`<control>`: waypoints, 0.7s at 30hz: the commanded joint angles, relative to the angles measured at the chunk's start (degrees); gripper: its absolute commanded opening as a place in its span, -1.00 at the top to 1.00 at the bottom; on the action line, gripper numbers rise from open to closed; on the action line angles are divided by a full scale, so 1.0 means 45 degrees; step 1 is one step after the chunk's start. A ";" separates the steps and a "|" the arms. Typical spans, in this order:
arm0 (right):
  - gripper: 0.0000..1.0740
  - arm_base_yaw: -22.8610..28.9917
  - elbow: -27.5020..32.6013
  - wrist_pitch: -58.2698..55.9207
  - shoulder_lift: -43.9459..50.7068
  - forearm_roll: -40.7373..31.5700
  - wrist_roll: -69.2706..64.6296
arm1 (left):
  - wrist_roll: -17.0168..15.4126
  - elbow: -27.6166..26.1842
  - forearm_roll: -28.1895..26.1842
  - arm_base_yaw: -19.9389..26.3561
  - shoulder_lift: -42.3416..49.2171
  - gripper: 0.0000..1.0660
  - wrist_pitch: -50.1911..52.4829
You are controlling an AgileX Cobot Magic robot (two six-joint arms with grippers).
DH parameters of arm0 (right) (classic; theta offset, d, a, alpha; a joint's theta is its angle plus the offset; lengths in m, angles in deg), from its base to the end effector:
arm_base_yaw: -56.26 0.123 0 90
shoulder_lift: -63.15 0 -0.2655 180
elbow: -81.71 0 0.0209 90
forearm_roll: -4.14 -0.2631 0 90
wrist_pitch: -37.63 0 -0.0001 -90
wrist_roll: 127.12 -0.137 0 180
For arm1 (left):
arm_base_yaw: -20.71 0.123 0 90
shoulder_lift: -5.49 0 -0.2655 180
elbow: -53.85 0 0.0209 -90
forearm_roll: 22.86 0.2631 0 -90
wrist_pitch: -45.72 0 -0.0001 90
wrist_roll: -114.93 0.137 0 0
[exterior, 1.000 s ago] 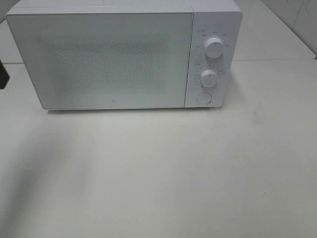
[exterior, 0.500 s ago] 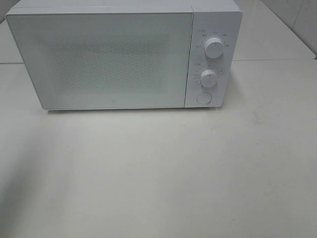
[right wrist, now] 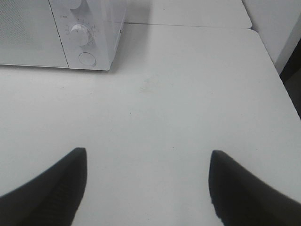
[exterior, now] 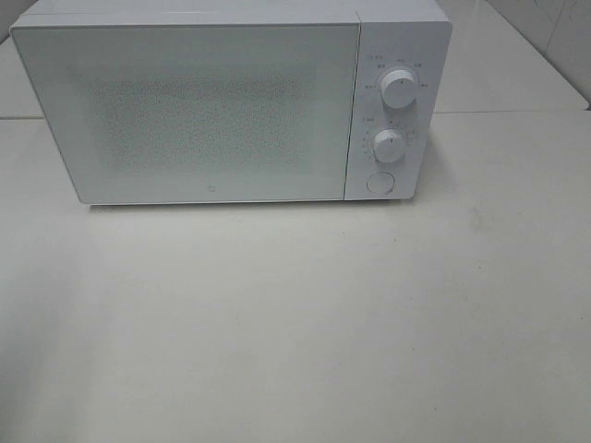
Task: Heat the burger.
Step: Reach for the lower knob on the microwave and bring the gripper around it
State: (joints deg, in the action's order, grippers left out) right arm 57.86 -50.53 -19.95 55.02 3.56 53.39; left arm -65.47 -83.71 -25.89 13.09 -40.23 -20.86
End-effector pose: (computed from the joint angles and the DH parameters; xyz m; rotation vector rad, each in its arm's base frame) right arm 0.0688 0.0031 0.2707 -0.0366 1.9801 0.0243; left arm 0.1332 -0.0245 0.2187 0.1565 2.6988 -0.1142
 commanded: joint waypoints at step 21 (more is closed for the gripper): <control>-0.29 -0.0089 0.0038 0.0127 0.0344 -0.0089 -0.0115 | -0.0178 0.1006 -0.0076 0.0038 0.5590 -0.87 0.1171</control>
State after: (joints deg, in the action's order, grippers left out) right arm 57.86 -50.53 -19.95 55.02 3.56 53.39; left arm -65.53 -79.36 -25.83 13.09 -16.80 -16.27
